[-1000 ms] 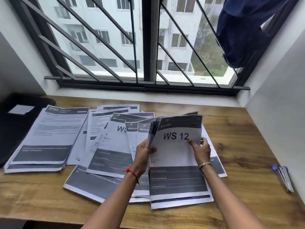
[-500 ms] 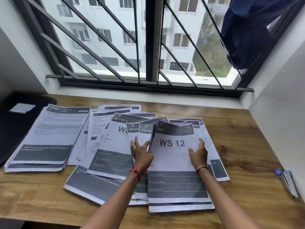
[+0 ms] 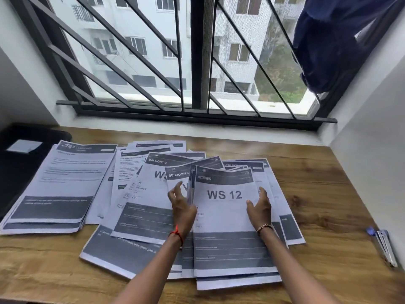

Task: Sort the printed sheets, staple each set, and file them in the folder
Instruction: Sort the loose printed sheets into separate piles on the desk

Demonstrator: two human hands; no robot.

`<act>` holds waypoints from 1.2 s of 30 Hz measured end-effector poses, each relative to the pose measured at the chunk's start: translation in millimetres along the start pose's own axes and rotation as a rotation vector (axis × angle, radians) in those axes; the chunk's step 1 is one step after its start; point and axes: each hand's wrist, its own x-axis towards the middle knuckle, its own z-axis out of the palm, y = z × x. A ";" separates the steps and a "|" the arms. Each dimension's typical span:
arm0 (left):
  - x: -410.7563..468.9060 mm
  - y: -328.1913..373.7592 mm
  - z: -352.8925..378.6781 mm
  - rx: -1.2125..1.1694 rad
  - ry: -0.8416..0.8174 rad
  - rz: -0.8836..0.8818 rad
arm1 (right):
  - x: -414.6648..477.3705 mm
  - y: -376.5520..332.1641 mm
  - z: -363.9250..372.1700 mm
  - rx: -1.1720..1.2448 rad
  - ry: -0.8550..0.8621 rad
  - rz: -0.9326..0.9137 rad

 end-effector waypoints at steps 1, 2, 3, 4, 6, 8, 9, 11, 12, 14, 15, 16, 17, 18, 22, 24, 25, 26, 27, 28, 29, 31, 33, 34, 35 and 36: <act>2.2 -0.7 -1.4 0.006 -0.016 -0.010 | 0.9 0.4 1.4 0.002 0.008 0.003; 4.4 -1.6 -2.6 0.039 -0.028 -0.011 | 1.5 0.4 2.9 0.002 0.017 0.005; 5.9 -1.7 -3.7 0.099 -0.020 -0.013 | 2.2 0.6 4.6 0.002 0.027 0.005; 6.6 -3.5 -4.1 0.164 0.001 -0.026 | 2.5 0.4 6.3 0.001 0.036 0.006; 7.2 -5.4 -5.7 0.213 0.044 -0.077 | 3.2 -2.0 9.7 -0.005 0.050 -0.001; 8.4 -6.2 -7.7 0.185 0.021 -0.131 | 4.4 -4.8 13.6 -0.012 0.060 -0.012; 9.8 -7.1 -8.4 0.166 0.002 -0.146 | 4.5 -6.7 14.8 -0.015 0.066 -0.017; 12.3 -6.9 -11.3 0.123 -0.006 -0.125 | 5.6 -10.6 17.8 -0.019 0.075 -0.028; 12.9 -7.0 -12.9 0.078 0.000 -0.095 | 6.5 -12.4 19.4 -0.016 0.076 -0.035; 11.1 -4.4 -16.6 -0.059 -0.002 -0.021 | 8.4 -14.9 23.4 -0.011 0.074 -0.044; 10.1 -2.9 -18.1 -0.108 0.011 0.015 | 9.0 -17.3 25.3 -0.010 0.072 -0.042; 9.6 -2.0 -18.9 -0.133 0.030 0.030 | 9.4 -19.3 27.1 -0.010 0.070 -0.040; 9.2 -1.1 -19.7 -0.155 0.044 0.029 | 9.5 -21.3 28.7 -0.012 0.067 -0.040; 8.8 0.4 -20.8 -0.182 0.034 0.006 | 9.7 -22.9 30.4 -0.014 0.062 -0.041; 8.4 -0.7 -27.8 -0.278 -0.158 0.019 | 9.9 -29.5 35.7 -0.025 0.041 -0.038; 12.5 -3.0 -31.1 -0.243 -0.157 0.031 | 9.6 -34.0 38.5 -0.030 0.043 -0.046; 15.3 -1.5 -33.1 -0.247 -0.155 0.006 | 9.2 -37.4 40.1 -0.031 0.045 -0.050; 19.1 0.7 -35.1 -0.276 -0.153 -0.037 | 8.7 -40.6 41.8 -0.033 0.050 -0.054; 24.0 1.8 -38.1 -0.297 -0.156 -0.070 | 8.3 -44.2 43.7 -0.040 0.057 -0.058; 30.9 -0.2 -40.0 -0.309 -0.150 -0.083 | 7.6 -48.4 45.5 -0.052 0.065 -0.058; 36.7 -1.3 -42.9 -0.308 -0.143 -0.082 | 7.3 -52.4 47.2 -0.066 0.075 -0.059; 47.2 -3.3 -53.0 -0.342 -0.144 -0.075 | 6.7 -62.0 51.6 -0.069 0.098 -0.072; 57.8 -1.9 -64.8 -0.397 -0.174 -0.079 | 6.1 -73.3 55.9 -0.013 0.112 -0.089; 62.7 -2.2 -69.6 -0.419 -0.197 -0.085 | 5.4 -79.0 57.4 0.042 0.105 -0.086; 67.5 -0.8 -75.5 -0.426 -0.219 -0.088 | 4.5 -85.7 59.2 0.102 0.089 -0.081; 73.0 -0.2 -80.7 -0.430 -0.231 -0.089 | 3.5 -91.3 60.9 0.155 0.068 -0.073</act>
